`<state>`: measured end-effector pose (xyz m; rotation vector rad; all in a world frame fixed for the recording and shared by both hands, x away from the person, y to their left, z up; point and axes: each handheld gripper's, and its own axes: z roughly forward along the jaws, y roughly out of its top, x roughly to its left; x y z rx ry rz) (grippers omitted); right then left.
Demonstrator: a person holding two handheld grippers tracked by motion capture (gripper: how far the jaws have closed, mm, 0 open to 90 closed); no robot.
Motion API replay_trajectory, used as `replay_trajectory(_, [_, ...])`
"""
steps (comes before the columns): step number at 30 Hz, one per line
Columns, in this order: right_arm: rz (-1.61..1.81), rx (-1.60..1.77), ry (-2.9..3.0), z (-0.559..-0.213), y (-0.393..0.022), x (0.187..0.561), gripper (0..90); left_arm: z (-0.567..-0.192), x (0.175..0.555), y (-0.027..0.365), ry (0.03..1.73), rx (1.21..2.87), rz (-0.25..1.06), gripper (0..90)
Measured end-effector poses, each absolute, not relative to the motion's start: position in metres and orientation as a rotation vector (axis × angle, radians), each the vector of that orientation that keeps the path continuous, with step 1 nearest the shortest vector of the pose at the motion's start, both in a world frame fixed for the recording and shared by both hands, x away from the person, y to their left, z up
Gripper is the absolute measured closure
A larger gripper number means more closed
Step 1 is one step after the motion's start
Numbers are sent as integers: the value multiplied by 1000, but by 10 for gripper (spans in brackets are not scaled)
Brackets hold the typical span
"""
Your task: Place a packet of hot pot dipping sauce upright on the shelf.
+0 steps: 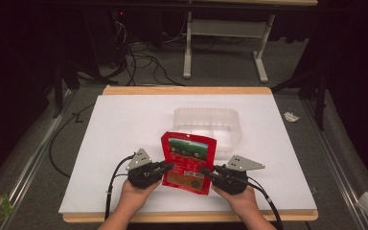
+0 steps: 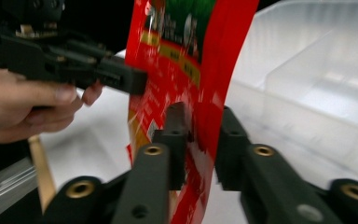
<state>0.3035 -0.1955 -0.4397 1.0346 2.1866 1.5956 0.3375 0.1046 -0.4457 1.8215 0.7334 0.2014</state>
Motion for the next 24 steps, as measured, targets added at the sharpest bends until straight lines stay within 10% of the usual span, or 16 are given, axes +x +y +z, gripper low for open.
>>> replay_trajectory(7, [1610, 1054, 2306, -449, -187, 309, 669, -444, 336, 102, 722, 1831, 220, 824])
replay_trajectory(19, [1628, 1016, 2317, -449, -184, 309, 886, -444, 334, 101, 720, 1842, 230, 804])
replay_trajectory(24, [1644, 1035, 2315, -448, -184, 307, 893, -443, 333, 102, 739, 1841, 268, 637])
